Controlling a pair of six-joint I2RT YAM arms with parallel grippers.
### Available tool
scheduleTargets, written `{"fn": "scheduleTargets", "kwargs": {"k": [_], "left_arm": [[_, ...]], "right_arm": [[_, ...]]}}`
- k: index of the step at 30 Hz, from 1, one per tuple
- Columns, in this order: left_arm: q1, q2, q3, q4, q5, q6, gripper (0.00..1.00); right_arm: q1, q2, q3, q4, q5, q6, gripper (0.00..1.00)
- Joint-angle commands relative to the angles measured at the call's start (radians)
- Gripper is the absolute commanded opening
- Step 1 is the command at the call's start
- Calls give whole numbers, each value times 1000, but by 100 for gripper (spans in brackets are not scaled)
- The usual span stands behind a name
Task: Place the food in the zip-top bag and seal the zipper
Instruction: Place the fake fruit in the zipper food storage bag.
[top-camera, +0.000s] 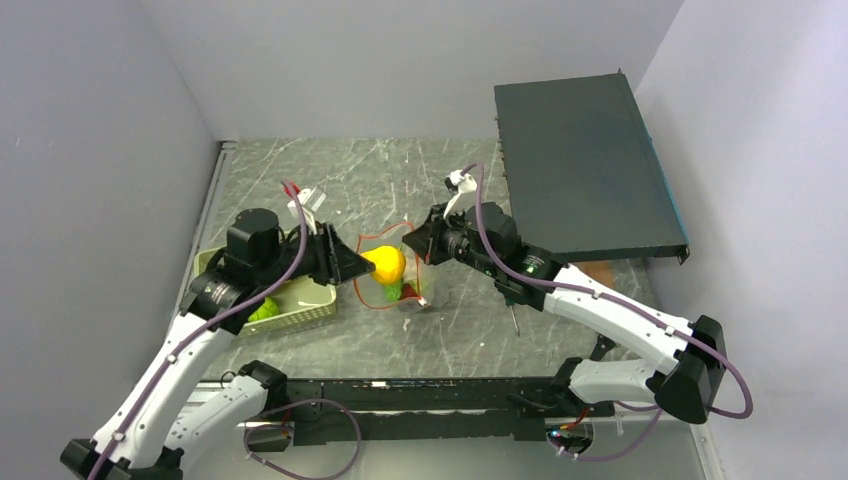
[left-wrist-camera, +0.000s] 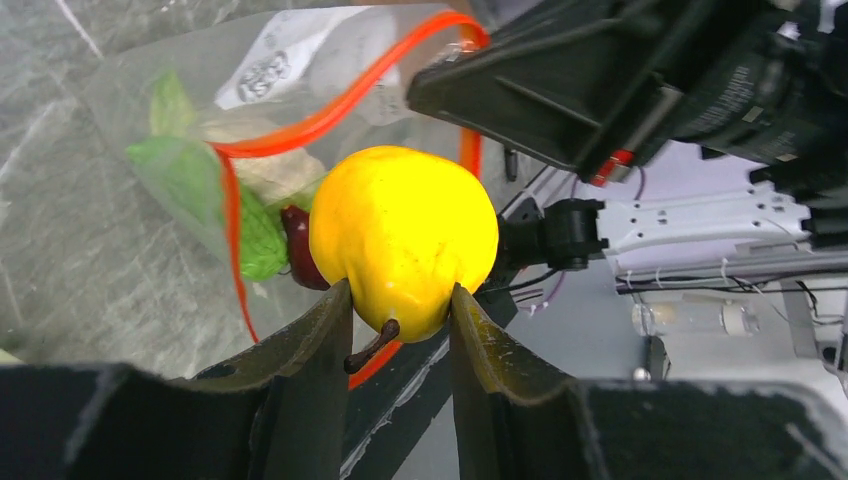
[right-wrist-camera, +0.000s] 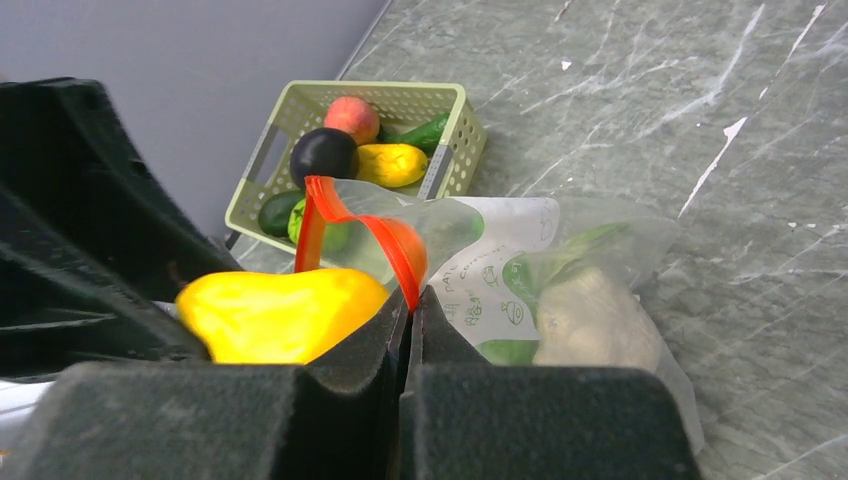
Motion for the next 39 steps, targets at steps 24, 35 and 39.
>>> {"fn": "scheduleTargets", "kwargs": {"k": [24, 35, 39], "left_arm": [[-184, 295, -53, 271, -331, -269, 19], [-183, 334, -44, 302, -294, -242, 60], [-184, 293, -26, 273, -281, -192, 69]], "right_arm": [[-3, -75, -21, 106, -36, 31, 0], [-3, -86, -30, 93, -22, 19, 0], [-3, -80, -24, 93, -20, 12, 0]]}}
